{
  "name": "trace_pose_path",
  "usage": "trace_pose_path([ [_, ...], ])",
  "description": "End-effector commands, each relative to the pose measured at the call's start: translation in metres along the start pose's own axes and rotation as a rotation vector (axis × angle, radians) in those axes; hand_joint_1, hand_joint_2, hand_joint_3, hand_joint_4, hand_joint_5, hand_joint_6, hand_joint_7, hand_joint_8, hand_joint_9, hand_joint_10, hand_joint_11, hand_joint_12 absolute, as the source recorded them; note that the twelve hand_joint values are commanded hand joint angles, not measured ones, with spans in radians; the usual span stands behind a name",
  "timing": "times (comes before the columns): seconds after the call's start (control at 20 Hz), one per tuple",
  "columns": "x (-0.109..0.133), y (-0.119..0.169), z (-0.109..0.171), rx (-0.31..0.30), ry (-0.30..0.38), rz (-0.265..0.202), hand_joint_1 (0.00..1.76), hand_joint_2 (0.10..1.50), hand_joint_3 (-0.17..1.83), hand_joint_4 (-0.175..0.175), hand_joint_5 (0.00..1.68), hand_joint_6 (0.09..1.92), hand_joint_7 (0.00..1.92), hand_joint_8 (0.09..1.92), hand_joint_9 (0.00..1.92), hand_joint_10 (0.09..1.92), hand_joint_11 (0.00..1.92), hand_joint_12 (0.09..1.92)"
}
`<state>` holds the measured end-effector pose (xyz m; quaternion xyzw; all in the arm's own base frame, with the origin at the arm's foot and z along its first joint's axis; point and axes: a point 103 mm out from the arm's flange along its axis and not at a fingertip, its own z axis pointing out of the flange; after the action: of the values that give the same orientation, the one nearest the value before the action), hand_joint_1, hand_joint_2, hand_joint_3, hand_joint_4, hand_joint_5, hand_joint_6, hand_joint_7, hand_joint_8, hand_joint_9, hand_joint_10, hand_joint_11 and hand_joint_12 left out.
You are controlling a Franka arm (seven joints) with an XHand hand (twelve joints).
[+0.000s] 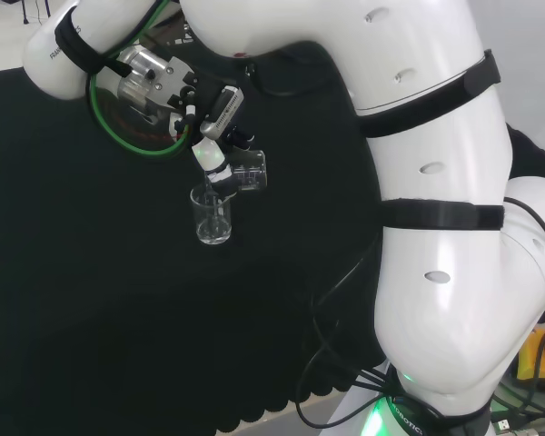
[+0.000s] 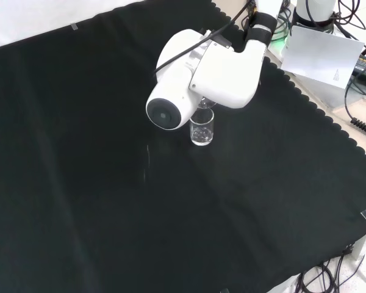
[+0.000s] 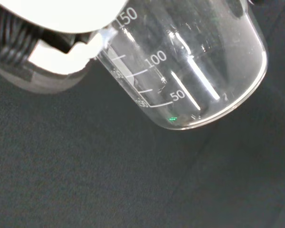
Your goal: Pour the water from the handheld beaker into the one on the table.
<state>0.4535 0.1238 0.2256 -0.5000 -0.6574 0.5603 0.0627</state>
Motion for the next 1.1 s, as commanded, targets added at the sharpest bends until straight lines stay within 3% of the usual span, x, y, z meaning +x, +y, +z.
trace_pose_path([
  [0.05, -0.003, -0.002, 0.001, -0.038, 0.005, -0.001, 1.13, 0.62, 0.74, 0.175, 1.25, 0.75, 1.54, 0.62, 1.71, 0.16, 1.47, 0.63],
  [0.5, -0.007, -0.003, 0.006, -0.085, 0.02, -0.022, 1.13, 0.62, 0.74, 0.175, 1.25, 0.75, 1.54, 0.61, 1.7, 0.17, 1.47, 0.63],
  [1.1, -0.017, -0.011, 0.012, -0.243, 0.086, -0.064, 1.13, 0.62, 0.74, 0.175, 1.25, 0.75, 1.54, 0.61, 1.7, 0.17, 1.47, 0.63],
])
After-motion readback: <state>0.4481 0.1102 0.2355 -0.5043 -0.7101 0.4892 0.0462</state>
